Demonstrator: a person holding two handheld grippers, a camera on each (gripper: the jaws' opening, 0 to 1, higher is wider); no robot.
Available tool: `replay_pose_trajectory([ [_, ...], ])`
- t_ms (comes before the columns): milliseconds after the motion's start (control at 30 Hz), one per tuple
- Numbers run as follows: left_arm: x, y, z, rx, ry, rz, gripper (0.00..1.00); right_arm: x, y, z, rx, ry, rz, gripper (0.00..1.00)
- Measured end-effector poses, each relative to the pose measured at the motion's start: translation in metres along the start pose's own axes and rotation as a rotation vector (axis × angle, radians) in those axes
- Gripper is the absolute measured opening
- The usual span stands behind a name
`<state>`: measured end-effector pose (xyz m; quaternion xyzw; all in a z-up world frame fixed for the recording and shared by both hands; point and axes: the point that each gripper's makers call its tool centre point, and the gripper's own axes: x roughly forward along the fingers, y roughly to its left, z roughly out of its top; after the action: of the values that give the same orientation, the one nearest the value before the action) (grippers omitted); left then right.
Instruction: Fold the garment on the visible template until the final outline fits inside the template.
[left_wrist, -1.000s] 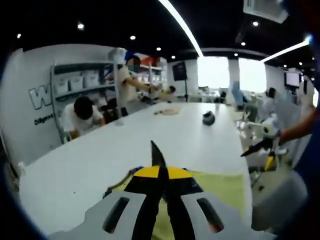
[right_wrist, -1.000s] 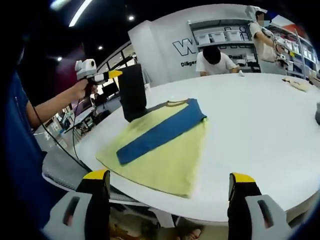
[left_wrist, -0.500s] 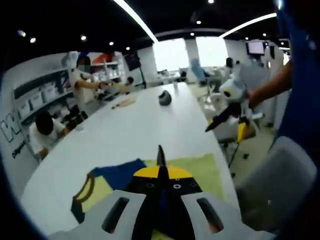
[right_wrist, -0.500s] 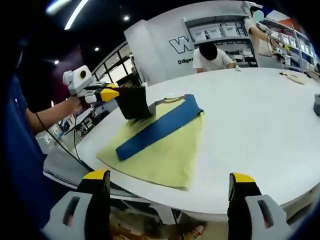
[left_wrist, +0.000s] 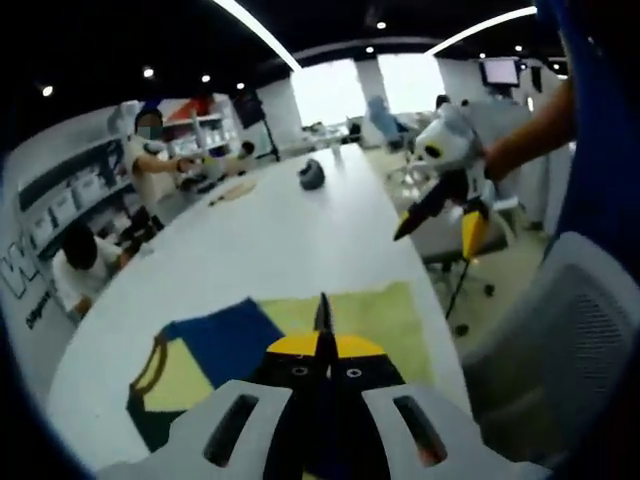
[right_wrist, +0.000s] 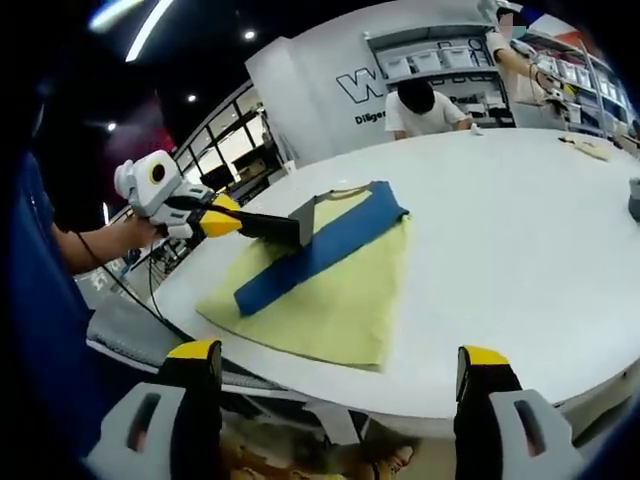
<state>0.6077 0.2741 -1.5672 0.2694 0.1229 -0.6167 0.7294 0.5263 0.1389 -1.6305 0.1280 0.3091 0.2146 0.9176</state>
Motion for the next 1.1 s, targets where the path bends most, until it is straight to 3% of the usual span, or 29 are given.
replay_pose_trajectory([
  [300,0.010,-0.016,-0.012,-0.012,0.021,-0.004,0.01,-0.003,0.001,-0.004,0.013,0.004,0.001,0.97],
  [600,0.020,-0.033,-0.051,-0.064,0.089,-0.022,0.01,-0.001,0.002,-0.009,0.018,0.016,0.008,0.97],
  [733,0.019,-0.039,-0.064,-0.098,0.104,-0.025,0.12,-0.001,0.003,-0.010,0.016,0.025,0.011,0.97],
  [967,-0.004,-0.045,-0.071,-0.124,0.097,-0.027,0.22,0.001,0.005,-0.010,0.017,0.027,0.018,0.97],
  [1100,-0.027,-0.033,-0.083,-0.147,0.102,0.030,0.25,0.004,0.005,-0.009,0.012,0.031,0.023,0.97],
])
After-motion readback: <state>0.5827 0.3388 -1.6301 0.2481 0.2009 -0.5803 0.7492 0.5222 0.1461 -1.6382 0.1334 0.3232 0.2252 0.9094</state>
